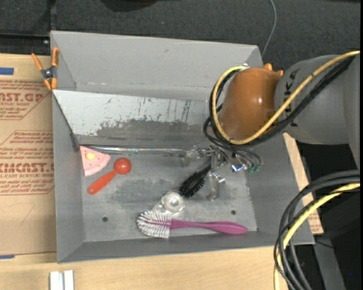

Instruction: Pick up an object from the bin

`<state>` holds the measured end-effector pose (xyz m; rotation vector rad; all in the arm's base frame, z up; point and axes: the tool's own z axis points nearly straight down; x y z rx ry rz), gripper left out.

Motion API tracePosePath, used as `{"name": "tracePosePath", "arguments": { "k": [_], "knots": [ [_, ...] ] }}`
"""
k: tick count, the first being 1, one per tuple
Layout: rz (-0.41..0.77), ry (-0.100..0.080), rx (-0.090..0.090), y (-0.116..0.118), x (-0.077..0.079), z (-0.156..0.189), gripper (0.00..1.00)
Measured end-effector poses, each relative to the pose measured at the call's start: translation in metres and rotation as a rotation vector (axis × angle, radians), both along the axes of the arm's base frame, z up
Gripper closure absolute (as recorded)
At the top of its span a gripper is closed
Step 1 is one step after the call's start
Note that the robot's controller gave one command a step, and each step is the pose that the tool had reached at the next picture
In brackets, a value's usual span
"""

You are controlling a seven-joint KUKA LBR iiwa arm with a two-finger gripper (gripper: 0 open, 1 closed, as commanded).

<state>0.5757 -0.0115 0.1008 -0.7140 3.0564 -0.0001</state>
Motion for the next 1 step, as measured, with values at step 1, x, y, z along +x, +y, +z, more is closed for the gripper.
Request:
{"name": "tracePosePath", "arguments": {
  "k": [1],
  "knots": [
    [0.165, -0.02, -0.003, 0.0078, 0.0183, -0.0309, 0.0]
  ]
}}
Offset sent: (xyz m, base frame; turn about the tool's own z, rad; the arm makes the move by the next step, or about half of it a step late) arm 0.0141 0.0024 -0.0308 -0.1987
